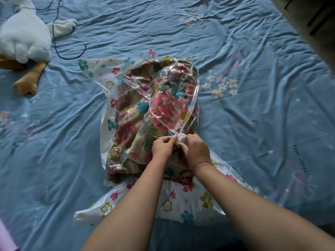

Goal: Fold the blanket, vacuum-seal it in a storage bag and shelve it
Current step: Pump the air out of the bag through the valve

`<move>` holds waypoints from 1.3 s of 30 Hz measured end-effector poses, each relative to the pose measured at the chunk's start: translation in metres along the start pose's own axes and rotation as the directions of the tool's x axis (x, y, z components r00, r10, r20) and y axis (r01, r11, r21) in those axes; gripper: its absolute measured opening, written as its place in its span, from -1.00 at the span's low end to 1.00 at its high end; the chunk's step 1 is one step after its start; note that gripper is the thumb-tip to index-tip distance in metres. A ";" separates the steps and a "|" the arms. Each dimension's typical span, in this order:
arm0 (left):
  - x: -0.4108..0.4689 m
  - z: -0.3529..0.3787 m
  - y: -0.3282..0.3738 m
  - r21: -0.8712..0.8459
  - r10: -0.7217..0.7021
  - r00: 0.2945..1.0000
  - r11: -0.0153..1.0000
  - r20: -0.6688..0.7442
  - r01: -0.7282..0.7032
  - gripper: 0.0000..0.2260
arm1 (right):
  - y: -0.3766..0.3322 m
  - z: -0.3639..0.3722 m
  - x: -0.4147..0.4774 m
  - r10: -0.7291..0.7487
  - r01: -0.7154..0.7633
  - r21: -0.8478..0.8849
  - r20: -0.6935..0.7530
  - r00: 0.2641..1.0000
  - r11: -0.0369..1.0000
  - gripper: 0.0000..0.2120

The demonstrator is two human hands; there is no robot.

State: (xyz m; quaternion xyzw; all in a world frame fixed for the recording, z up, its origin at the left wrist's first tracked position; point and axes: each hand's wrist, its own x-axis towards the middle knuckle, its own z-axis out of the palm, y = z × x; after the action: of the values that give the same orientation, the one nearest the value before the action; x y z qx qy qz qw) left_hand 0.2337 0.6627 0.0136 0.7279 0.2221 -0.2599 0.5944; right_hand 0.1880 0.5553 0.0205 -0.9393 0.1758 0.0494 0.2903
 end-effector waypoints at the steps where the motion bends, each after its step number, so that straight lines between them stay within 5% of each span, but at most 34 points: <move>1: 0.001 -0.001 0.001 -0.026 -0.012 1.000 1.000 0.020 0.013 -0.84 | -0.001 -0.001 0.002 0.046 -0.045 -0.057 0.015 0.999 0.997 -0.62; 8: -0.001 -0.005 0.002 -0.087 -0.026 0.996 0.996 0.084 0.033 -0.69 | -0.007 -0.002 0.005 0.148 -0.131 -0.220 0.061 0.987 0.967 -0.45; 14: -0.008 -0.004 0.004 -0.110 -0.020 0.995 0.993 0.101 0.031 -0.66 | -0.008 0.002 -0.001 0.039 -0.027 -0.285 0.037 0.999 0.958 -0.59; 19: -0.010 -0.003 0.004 -0.111 -0.002 0.994 0.994 0.112 0.014 -0.65 | -0.015 0.001 0.005 0.130 -0.108 -0.325 0.047 0.990 0.940 -0.57; 22: -0.011 -0.001 0.003 -0.094 0.005 0.993 0.996 0.120 0.006 -0.65 | -0.017 0.002 0.009 0.334 -0.327 -0.088 0.093 0.938 0.941 -0.57; 25: -0.012 -0.002 0.004 -0.078 0.015 0.993 0.997 0.121 -0.005 -0.65 | -0.018 -0.001 0.018 0.519 -0.549 0.187 0.185 0.834 0.815 -0.58; 32: -0.010 -0.004 0.003 -0.077 -0.015 0.993 0.997 0.117 0.024 -0.63 | -0.005 -0.001 -0.003 0.048 -0.043 -0.162 0.024 0.999 0.986 -0.60; 39: -0.013 -0.003 0.002 -0.046 0.003 0.993 0.999 0.120 0.002 -0.66 | -0.010 -0.002 0.004 0.133 -0.133 -0.024 0.034 0.990 0.991 -0.73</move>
State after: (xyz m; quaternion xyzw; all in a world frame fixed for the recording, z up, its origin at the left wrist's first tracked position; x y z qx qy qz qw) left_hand 0.2257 0.6646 0.0237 0.6969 0.1917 -0.2980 0.6235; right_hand 0.1957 0.5609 0.0267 -0.9276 0.2324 0.0872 0.2791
